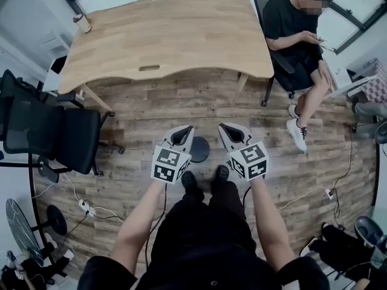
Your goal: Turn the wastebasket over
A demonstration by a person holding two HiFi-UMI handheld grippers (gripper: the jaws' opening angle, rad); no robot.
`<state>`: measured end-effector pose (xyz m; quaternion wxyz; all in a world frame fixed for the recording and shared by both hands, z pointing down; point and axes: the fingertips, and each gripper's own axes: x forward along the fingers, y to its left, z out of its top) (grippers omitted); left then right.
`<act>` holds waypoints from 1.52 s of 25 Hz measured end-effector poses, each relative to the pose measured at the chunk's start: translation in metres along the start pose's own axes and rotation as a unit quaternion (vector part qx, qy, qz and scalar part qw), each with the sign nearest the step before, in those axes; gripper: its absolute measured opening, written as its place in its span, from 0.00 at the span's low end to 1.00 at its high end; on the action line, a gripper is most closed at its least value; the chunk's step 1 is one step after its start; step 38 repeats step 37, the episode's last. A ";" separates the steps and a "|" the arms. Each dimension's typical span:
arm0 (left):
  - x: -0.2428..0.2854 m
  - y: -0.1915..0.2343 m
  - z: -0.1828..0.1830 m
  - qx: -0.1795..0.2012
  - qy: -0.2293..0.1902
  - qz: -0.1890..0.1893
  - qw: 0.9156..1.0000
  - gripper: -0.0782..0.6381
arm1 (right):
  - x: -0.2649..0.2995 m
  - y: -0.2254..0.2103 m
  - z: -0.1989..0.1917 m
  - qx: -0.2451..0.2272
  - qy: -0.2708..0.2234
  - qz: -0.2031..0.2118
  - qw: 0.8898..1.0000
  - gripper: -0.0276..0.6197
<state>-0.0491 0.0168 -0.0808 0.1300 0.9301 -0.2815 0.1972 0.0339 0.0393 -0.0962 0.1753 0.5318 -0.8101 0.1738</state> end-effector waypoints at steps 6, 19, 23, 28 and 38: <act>-0.014 0.011 0.056 -0.025 -0.040 -0.014 0.999 0.13 | -0.018 -0.005 0.048 0.001 -0.043 -0.010 0.999 0.09; -0.042 0.022 0.083 -0.026 -0.069 -0.020 0.997 0.13 | -0.022 0.020 0.072 -0.011 -0.070 -0.014 0.997 0.09; -0.049 0.027 0.084 -0.030 -0.073 -0.022 0.997 0.13 | -0.020 0.025 0.078 -0.012 -0.072 -0.013 0.997 0.09; -0.053 0.027 0.084 -0.024 -0.074 -0.027 0.997 0.13 | -0.022 0.030 0.080 -0.017 -0.074 -0.014 0.997 0.09; -0.052 0.025 0.079 -0.028 -0.068 -0.028 0.997 0.13 | -0.024 0.029 0.079 -0.024 -0.073 -0.017 0.997 0.09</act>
